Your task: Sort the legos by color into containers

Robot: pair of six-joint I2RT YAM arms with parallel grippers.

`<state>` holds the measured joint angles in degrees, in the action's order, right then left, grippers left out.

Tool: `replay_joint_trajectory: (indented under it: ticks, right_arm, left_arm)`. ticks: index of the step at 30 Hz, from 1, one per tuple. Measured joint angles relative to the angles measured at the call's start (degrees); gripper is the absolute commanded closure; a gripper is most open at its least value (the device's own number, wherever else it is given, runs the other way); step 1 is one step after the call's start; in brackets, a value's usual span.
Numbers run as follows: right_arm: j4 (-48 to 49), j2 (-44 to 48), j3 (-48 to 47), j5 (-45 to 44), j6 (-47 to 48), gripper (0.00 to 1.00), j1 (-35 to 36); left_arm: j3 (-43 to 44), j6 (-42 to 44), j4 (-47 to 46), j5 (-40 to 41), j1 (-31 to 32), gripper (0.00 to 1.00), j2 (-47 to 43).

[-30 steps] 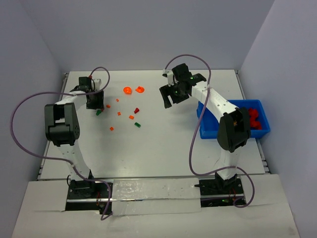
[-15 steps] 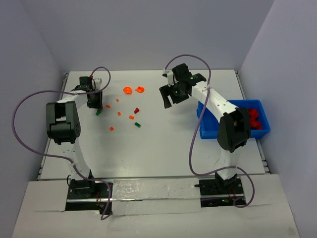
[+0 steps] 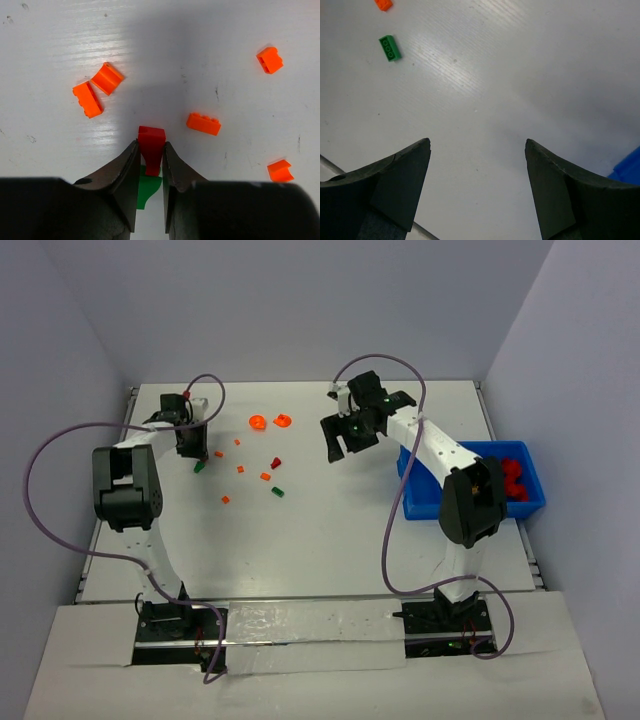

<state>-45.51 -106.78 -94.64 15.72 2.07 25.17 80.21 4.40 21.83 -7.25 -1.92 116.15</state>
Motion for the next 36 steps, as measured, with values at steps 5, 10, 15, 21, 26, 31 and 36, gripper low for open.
replay_joint_trajectory:
  ticks: [5, 10, 15, 21, 26, 31, 36]
  right_arm:
    - [1.6, 1.8, 3.2, 5.5, -2.8, 0.15, 0.0]
    - [4.9, 5.2, 5.8, 14.8, -7.2, 0.12, -0.5]
    - [11.6, 10.3, 10.2, 25.9, -14.1, 0.07, -2.1]
    - [21.7, 16.2, 16.0, 34.4, -23.4, 0.04, -3.1]
    - [27.3, 18.8, 18.1, 38.1, -27.9, 0.09, -3.1]
    - [31.2, 19.2, 22.0, 41.2, -31.4, 0.17, -3.0]
    - [32.4, 19.1, 23.0, 43.2, -32.5, 0.23, -2.8]
  left_arm:
    - [-0.3, 1.6, 1.6, -2.9, 1.1, 1.0, -4.5]
    - [-2.9, 3.4, 1.8, -8.9, 6.3, 1.0, -17.6]
    - [-10.8, 4.5, -1.8, -14.7, 17.6, 1.0, -34.5]
    - [-17.5, 5.9, -4.0, -17.5, 29.6, 1.0, -44.4]
    - [-17.6, 6.3, -3.9, -17.5, 34.1, 1.0, -44.6]
    - [-16.6, 6.5, -3.4, -17.5, 36.5, 1.0, -44.1]
    - [-14.4, 6.6, -2.7, -17.6, 37.8, 1.0, -43.4]
